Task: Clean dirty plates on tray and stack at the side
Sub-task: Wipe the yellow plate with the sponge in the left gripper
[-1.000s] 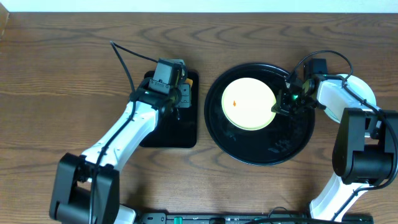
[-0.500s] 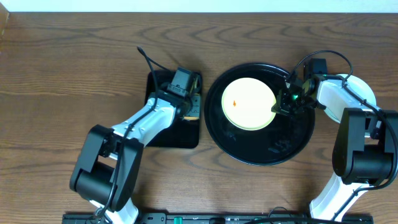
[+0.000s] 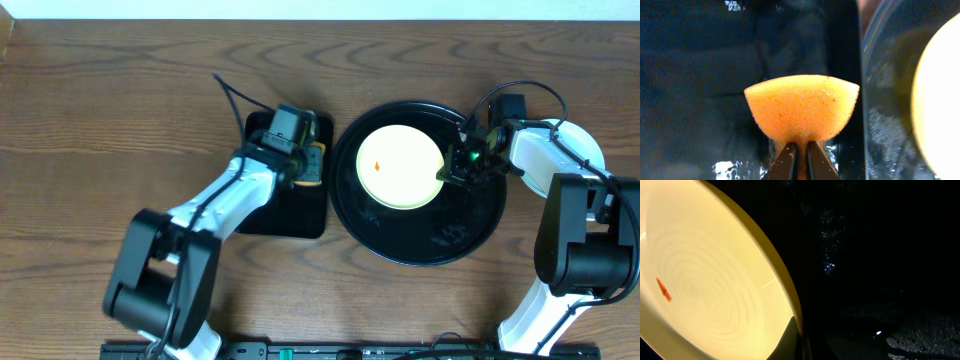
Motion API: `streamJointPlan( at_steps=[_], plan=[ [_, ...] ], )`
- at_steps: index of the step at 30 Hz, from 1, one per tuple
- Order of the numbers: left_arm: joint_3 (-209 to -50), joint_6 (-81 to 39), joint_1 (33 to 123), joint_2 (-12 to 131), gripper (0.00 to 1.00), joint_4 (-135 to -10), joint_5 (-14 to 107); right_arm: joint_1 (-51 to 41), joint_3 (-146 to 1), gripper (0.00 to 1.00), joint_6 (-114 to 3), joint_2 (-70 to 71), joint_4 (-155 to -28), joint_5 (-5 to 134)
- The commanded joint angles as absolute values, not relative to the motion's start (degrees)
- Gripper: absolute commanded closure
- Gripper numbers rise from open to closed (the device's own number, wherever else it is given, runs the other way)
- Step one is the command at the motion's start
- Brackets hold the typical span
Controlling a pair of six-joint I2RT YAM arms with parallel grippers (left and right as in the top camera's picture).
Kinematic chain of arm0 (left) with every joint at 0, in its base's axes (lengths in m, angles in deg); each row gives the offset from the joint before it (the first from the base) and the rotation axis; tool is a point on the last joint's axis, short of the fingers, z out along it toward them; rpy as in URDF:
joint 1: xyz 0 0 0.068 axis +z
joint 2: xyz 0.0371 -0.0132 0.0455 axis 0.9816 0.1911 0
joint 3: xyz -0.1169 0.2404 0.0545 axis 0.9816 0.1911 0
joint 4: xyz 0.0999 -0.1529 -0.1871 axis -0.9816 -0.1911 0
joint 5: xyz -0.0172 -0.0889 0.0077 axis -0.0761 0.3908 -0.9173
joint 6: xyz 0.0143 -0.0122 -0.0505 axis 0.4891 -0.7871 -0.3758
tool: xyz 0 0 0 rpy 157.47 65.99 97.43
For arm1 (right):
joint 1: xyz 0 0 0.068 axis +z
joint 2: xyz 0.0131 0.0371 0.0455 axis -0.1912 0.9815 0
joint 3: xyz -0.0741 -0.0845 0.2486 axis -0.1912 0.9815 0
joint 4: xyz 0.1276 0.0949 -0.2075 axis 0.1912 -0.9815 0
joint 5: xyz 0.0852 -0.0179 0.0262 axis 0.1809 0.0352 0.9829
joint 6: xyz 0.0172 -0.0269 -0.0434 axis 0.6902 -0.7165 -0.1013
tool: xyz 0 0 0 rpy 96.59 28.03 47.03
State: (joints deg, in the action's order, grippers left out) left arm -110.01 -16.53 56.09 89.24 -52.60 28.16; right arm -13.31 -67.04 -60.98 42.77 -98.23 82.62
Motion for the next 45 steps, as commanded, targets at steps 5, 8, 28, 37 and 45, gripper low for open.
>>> streamJointPlan(
  at_steps=[5,8,28,37,45],
  plan=[
    [-111.71,-16.85,54.54,78.66,0.93,-48.51,29.38,-12.06,-65.34,0.99,-62.25,44.41,-99.50,78.06],
    [-111.69,-16.85,51.43,80.08,0.92,-46.15,29.38,-12.04,-65.34,0.99,-62.25,44.41,-99.74,78.08],
    [-111.69,-16.81,36.16,101.91,0.93,-24.68,29.21,-12.04,-65.34,0.99,-62.25,44.41,-100.31,78.08],
    [-111.71,-16.85,38.58,105.59,0.93,-23.72,22.17,-12.04,-65.34,0.99,-62.27,44.41,-102.67,77.86],
    [-111.71,-19.67,43.33,105.59,0.92,-25.27,22.30,-12.04,-65.34,0.99,-62.27,44.41,-102.75,77.88]
  ],
)
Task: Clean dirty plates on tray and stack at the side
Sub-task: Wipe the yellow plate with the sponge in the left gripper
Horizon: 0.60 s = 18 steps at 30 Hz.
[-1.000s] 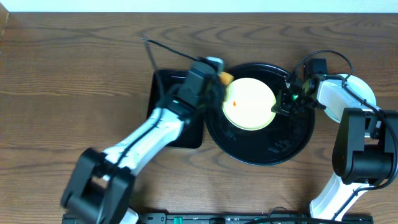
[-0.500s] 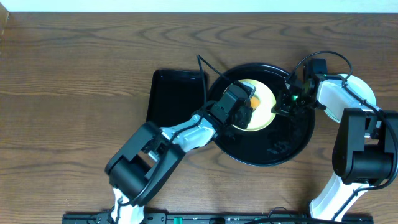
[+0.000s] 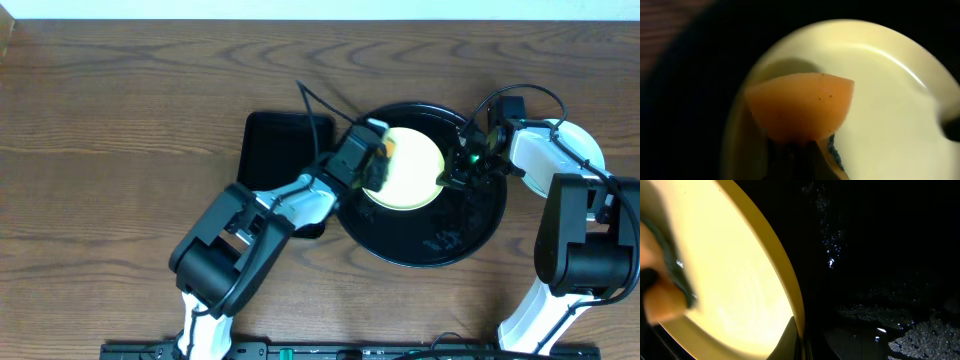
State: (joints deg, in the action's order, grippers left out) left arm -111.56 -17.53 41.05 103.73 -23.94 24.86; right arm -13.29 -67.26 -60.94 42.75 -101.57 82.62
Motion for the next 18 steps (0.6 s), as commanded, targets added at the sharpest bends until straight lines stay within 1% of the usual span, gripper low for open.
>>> streamJointPlan(
  at_steps=[1,3,6,8,10,18],
  plan=[
    [-111.71,-19.87,43.85,105.59,0.93,-25.45,23.50,-12.04,-65.34,0.99,-62.27,44.41,-102.75,77.88],
    [-111.71,-19.89,44.46,105.39,0.93,-25.91,28.44,-12.04,-65.34,0.99,-62.27,44.41,-102.78,77.88],
    [-111.75,-21.90,44.75,103.77,0.92,-29.78,36.72,-12.04,-65.34,0.99,-62.29,44.41,-102.97,77.86],
    [-111.75,-24.44,44.75,101.78,0.92,-33.08,37.25,-12.04,-65.34,0.99,-62.29,44.41,-103.06,77.86],
    [-111.75,-24.37,44.99,99.49,0.93,-34.34,36.94,-12.04,-65.34,0.99,-62.29,44.41,-103.06,77.86],
    [-111.75,-24.39,48.09,90.57,0.93,-33.38,34.43,-12.06,-65.34,0.99,-62.69,44.41,-103.13,77.86]
  ],
)
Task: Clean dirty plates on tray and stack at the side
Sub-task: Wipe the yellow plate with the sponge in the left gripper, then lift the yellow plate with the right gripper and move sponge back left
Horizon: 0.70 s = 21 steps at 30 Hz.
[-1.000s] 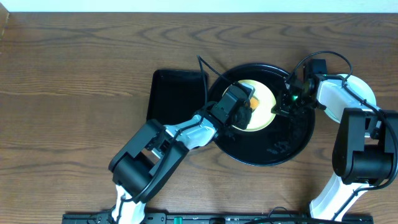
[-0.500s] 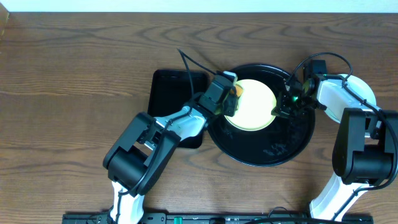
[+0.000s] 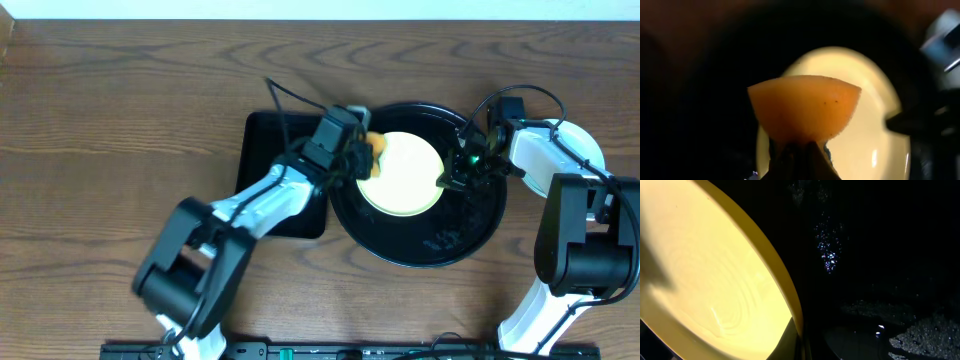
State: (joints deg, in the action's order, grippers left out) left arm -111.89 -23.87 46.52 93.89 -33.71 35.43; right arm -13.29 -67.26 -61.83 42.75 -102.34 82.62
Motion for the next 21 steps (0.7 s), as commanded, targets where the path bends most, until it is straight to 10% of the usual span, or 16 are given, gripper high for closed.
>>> streamJointPlan(
  at_steps=[1,21],
  plan=[
    [-111.75,-24.50,48.20,90.51,0.93,-33.43,34.45,-12.04,-65.34,0.99,-62.69,44.41,-103.13,77.86],
    [-111.69,-20.52,45.01,90.88,0.93,-41.58,29.55,-12.06,-65.34,0.99,-62.69,44.41,-102.01,77.88]
  ],
)
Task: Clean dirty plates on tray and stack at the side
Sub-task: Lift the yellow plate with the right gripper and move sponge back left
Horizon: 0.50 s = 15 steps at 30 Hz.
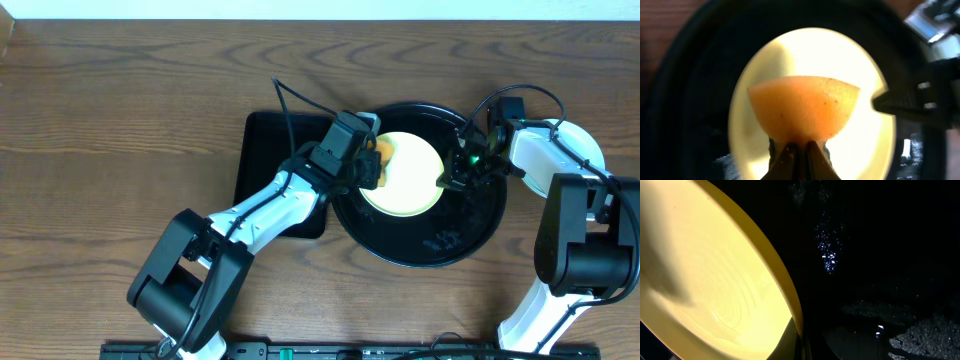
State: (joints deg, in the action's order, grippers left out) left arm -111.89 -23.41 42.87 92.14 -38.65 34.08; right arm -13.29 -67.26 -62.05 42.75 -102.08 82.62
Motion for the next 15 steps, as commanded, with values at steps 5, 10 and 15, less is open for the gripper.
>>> streamJointPlan(
  at_steps=[5,10,15],
  plan=[
    [-111.69,-18.49,50.28,87.86,0.93,-50.37,24.70,-12.06,-65.49,0.99,-64.22,44.19,-99.69,80.85],
    [-111.69,-18.51,57.47,87.53,0.93,-57.16,24.70,-12.11,-65.97,0.99,-64.46,39.29,-97.90,79.41],
    [-111.64,-18.51,60.07,87.53,0.92,-58.69,24.75,-11.93,-65.99,0.99,-64.41,31.84,-98.19,70.45]
  ],
)
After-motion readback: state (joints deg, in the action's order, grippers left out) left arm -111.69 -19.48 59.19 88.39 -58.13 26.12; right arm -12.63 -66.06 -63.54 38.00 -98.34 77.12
